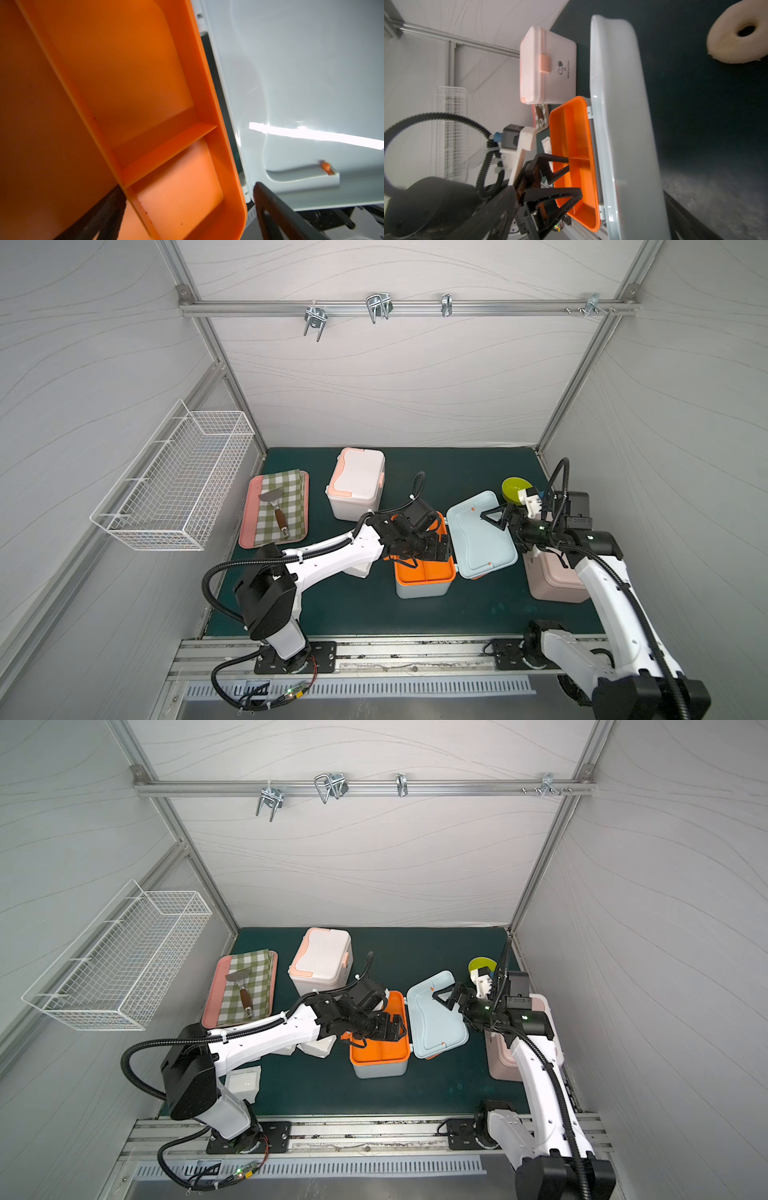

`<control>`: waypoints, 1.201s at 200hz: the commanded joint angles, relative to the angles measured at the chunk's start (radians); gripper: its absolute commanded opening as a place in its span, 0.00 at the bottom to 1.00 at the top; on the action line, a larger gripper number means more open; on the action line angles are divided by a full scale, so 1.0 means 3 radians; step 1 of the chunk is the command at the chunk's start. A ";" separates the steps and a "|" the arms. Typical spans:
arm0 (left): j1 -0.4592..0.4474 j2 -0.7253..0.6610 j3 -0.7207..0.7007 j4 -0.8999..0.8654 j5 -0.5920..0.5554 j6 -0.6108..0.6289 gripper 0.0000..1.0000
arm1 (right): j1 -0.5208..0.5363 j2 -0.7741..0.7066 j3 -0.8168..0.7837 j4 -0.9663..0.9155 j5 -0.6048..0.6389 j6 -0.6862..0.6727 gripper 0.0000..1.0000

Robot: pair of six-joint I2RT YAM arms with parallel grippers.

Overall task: Open first aid kits and take out gauze
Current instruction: Close the lid of the first aid kit.

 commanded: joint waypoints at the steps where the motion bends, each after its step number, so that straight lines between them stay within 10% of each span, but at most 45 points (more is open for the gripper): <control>1: -0.0035 0.0075 -0.0006 0.0394 0.0152 -0.0155 0.95 | 0.0096 -0.0040 0.0168 -0.0090 -0.0348 0.0097 0.99; 54: -0.0045 0.0099 -0.0155 0.1084 0.0255 -0.0579 0.95 | 0.0254 -0.0035 0.0373 -0.0115 -0.0374 0.0118 0.99; 153: 0.0076 -0.0941 -0.0645 0.0629 -0.0309 -0.0260 0.95 | 0.0865 0.0067 0.0673 -0.0188 -0.0139 -0.0017 0.99; 240: 0.0960 -0.2305 -0.1464 0.0208 -0.0008 -0.0184 0.95 | 0.2001 0.0445 0.0831 0.0024 0.0445 0.0081 0.99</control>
